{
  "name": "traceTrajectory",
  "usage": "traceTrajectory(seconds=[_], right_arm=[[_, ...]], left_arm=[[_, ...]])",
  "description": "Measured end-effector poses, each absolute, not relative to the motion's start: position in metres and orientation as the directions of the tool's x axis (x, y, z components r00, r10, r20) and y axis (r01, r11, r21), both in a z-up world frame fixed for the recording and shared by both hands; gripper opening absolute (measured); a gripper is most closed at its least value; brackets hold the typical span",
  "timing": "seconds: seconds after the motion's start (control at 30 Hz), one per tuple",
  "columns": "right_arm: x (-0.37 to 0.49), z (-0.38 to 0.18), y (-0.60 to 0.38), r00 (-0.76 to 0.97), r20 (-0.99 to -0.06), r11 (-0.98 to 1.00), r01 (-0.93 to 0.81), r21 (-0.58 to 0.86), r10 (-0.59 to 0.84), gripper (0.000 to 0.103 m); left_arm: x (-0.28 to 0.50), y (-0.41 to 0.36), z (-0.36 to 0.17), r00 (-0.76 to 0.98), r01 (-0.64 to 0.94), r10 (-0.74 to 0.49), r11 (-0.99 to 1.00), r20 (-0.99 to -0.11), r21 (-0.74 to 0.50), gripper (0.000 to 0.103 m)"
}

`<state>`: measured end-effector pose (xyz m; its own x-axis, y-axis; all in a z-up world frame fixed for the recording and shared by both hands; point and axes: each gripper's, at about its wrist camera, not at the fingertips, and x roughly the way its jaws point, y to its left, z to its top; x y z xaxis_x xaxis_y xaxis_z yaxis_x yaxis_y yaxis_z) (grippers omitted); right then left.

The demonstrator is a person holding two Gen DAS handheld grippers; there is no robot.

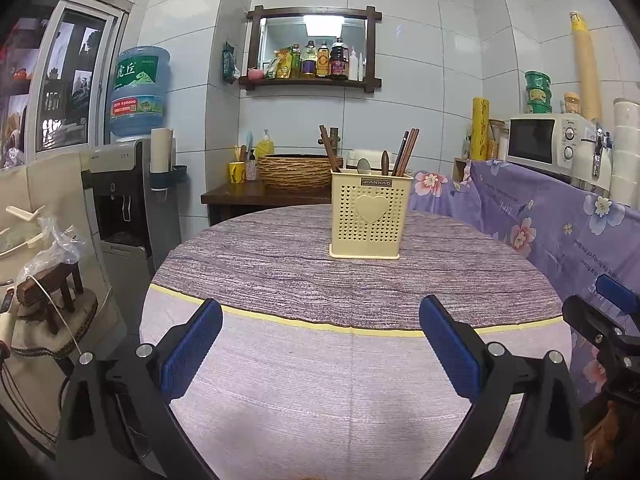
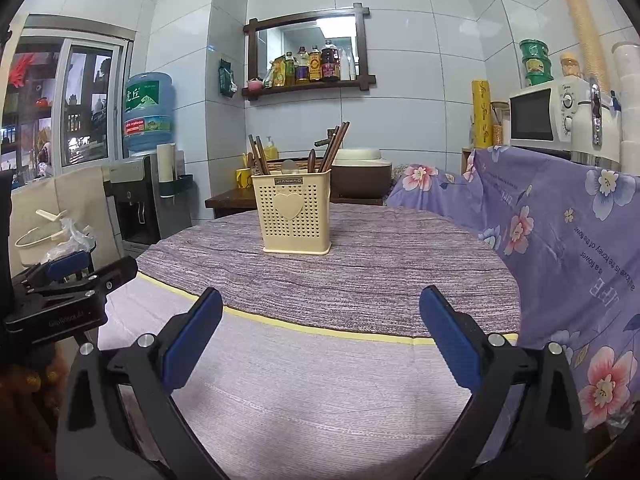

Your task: Organize utensils

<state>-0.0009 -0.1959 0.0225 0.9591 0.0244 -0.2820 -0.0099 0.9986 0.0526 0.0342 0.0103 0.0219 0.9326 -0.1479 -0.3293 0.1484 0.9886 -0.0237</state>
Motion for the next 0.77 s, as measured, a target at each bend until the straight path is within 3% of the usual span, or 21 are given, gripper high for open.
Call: traceTrajectory(seconds=[0.77], right_arm=[[0.0001,0.0197,-0.1920,0.953,-0.300,0.998,-0.011,0.062,0.030,0.097]], left_arm=[[0.0388,0.0088,0.0218,0.925,0.148,-0.145,0.989,-0.351,-0.018,0.098]])
